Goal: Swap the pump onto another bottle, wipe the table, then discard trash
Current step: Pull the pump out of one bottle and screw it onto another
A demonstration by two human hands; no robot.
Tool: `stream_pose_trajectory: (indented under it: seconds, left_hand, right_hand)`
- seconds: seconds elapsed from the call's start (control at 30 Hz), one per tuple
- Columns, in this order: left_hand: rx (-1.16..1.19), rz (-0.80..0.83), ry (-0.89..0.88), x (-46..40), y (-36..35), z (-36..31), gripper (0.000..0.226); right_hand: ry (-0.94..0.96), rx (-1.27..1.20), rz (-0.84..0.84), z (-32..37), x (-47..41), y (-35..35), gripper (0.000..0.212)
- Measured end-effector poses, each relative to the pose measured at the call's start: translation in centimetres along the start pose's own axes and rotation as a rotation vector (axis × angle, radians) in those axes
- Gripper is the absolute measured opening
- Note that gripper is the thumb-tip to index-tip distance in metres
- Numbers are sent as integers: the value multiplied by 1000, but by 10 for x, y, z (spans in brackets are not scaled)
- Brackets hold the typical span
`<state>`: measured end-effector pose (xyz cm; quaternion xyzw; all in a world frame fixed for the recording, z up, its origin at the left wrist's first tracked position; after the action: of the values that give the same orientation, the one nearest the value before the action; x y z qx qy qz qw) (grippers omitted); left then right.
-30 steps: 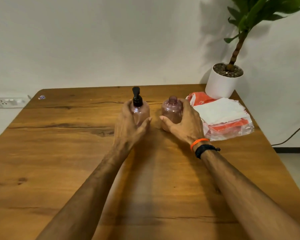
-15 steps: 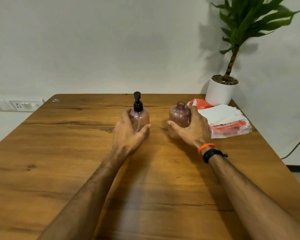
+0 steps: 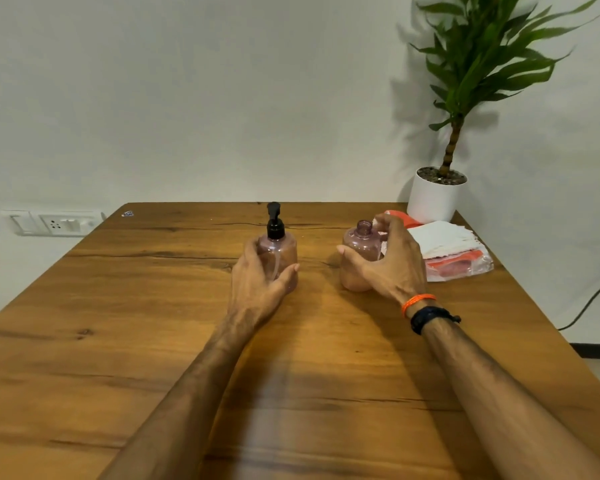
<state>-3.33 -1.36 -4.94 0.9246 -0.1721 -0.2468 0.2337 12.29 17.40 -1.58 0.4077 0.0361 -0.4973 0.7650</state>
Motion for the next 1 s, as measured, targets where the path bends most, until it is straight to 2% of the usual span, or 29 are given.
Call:
stream_pose_trajectory:
  seconds: [0.13, 0.2, 0.37, 0.5, 0.57, 0.83, 1.0]
  left_hand:
    - [49, -20, 0, 3, -2, 6, 79]
    - [74, -32, -1, 3, -3, 10, 80]
    - [179, -40, 11, 5, -6, 20, 75]
    - [293, -39, 38, 7, -10, 27, 82]
    - [297, -34, 29, 6, -8, 27, 80]
    - [261, 91, 23, 4, -11, 39, 88]
    - [259, 129, 32, 2, -8, 44, 84]
  right_hand:
    - [191, -56, -212, 40, 0, 25, 66]
    - [277, -116, -236, 63, 2, 27, 53]
    - [308, -245, -87, 96, 0, -3, 36]
    - [221, -264, 152, 99, -3, -48, 41]
    - [219, -260, 209, 101, -5, -62, 45]
    - [157, -428, 227, 97, -18, -80, 38]
    - [172, -511, 282, 95, -24, -84, 29]
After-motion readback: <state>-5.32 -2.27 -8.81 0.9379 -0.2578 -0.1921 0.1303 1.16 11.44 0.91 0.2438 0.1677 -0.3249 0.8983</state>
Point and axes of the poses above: each hand's wrist, its own x-axis away from the middle knuckle, its own y-axis out of the back of the hand, z = x × y, the point moved 7 cm from there along -x, towards the middle knuckle, and after that the axes turned 5 degrees about -z, right-handed, at the moved point
